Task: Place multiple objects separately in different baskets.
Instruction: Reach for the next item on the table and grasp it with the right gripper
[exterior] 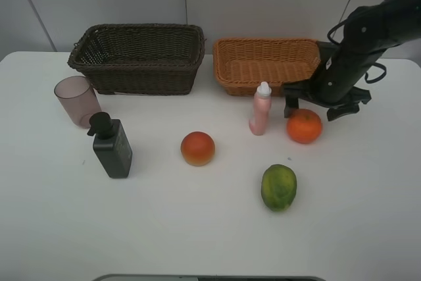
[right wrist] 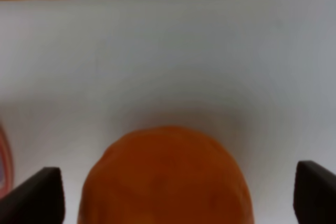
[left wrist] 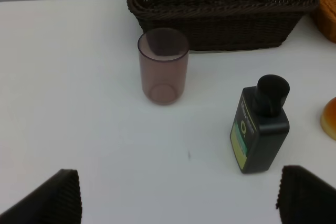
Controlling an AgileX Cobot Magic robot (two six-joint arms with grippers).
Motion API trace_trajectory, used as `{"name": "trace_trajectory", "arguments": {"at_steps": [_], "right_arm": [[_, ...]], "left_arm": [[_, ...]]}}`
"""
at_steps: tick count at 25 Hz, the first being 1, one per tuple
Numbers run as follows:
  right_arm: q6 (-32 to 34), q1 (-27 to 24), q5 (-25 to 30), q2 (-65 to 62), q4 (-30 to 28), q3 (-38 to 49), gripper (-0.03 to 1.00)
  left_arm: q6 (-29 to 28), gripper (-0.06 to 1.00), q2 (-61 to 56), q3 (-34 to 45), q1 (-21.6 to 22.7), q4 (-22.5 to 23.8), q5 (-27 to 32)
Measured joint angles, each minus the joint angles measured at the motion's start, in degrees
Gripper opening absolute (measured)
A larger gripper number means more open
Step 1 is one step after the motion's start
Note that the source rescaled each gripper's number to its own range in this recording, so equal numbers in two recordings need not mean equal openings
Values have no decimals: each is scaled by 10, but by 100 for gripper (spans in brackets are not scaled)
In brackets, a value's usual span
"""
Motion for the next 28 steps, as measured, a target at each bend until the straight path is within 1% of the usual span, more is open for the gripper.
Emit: {"name": "trace_trajectory", "arguments": {"at_steps": [5,17,18,19,20,21,28], "right_arm": [[3,0,-19,21,0,0,86],[3,2,-24,58,-7,0,86],[3,2,-24,58,-8,0,83],[3,2,-24,58,-9,0,78],[3,2,-24,58,-9,0,70],[3,2,-24,58,-9,0,59],[3,2,-24,58,-9,0,59]], "left_arm": [[0,96,0,0,0,0,0],[0,96,0,0,0,0,0],[0,96,0,0,0,0,0],[0,96,0,0,0,0,0],[0,96,0,0,0,0,0],[0,96,0,0,0,0,0],[0,96,0,0,0,0,0]]}}
